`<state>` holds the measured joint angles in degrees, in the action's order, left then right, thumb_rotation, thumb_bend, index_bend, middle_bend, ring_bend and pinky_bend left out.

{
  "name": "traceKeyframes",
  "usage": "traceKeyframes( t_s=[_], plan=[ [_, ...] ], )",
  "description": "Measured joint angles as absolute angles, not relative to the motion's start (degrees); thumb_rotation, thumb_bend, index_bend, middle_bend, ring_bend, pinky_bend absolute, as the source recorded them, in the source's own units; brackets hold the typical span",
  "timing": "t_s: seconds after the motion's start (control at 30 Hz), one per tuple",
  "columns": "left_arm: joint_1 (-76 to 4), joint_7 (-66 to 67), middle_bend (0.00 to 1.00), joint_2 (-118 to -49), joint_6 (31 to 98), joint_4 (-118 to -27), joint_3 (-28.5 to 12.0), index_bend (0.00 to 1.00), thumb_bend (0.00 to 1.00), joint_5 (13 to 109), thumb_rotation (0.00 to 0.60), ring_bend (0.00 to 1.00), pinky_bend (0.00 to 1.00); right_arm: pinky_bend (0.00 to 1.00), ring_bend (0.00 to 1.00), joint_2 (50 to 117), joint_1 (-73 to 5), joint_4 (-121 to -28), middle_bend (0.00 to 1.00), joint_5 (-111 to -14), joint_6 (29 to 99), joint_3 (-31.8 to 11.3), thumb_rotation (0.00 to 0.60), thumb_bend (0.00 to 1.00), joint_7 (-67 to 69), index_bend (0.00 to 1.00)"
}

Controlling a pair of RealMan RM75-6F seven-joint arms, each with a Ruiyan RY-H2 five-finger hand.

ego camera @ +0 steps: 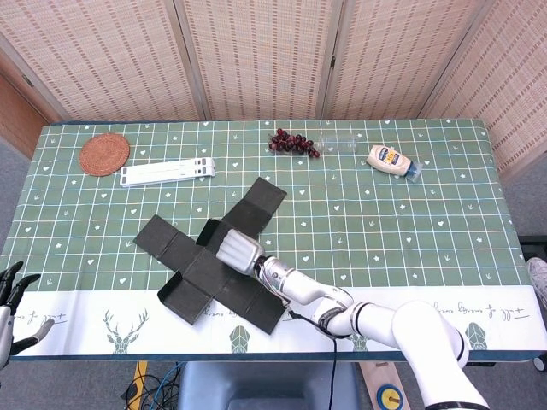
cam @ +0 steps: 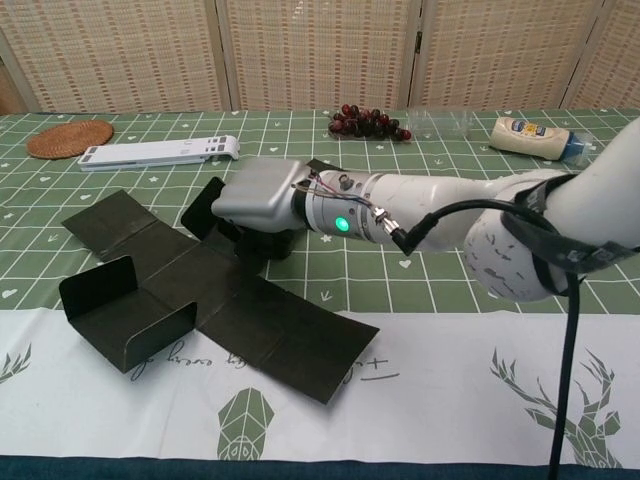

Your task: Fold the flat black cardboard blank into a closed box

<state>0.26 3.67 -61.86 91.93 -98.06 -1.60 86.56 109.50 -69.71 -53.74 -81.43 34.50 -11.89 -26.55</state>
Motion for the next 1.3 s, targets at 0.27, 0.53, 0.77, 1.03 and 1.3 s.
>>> traceKeyframes(
  t_s=[0.27,0.53,0.77,1.03,1.3],
  plan=[
    [0.28,2.28,0.09,-62.06,91.78,-97.12,-1.6,0.21,0.16,87.05,0.6,0.09,0.37,1.0,0.89,106.87,-67.73,-61.14,0.61,-72.53,34.65,-12.94,0.6,0.53,-35.36,0.61],
    [-0.25,1.24,0.09,-62.54,90.9,-95.96,-1.67,0.21,0.16,87.44,0.6,0.09,0.37,1.0,0.89,103.48,-65.66,-70.81,0.61,-55.4,38.56,-12.75,0.6,0.53,-47.53,0.61],
    [-0.68,0.83,0.09,-62.81,90.02,-95.49,-1.58,0.21,0.16,87.61,0.6,0.09,0.37,1.0,0.89,98.68,-64.91,-84.58,0.55,-37.05,45.9,-11.72,0.6,0.52,-54.29,0.58],
    [-1.07,0.72,0.09,-63.12,89.47,-95.45,-1.48,0.21,0.16,88.01,0.6,0.09,0.37,1.0,0.87,93.5,-64.8,-94.83,0.21,-27.23,51.85,-10.2,0.6,0.29,-55.51,0.02],
    [-1.37,0.61,0.09,-63.07,89.15,-95.43,-1.4,0.21,0.16,88.4,0.6,0.09,0.37,1.0,0.81,88.18,-62.09,-99.5,0.1,-34.39,53.29,-10.08,0.6,0.2,-47.84,0.0]
  ],
)
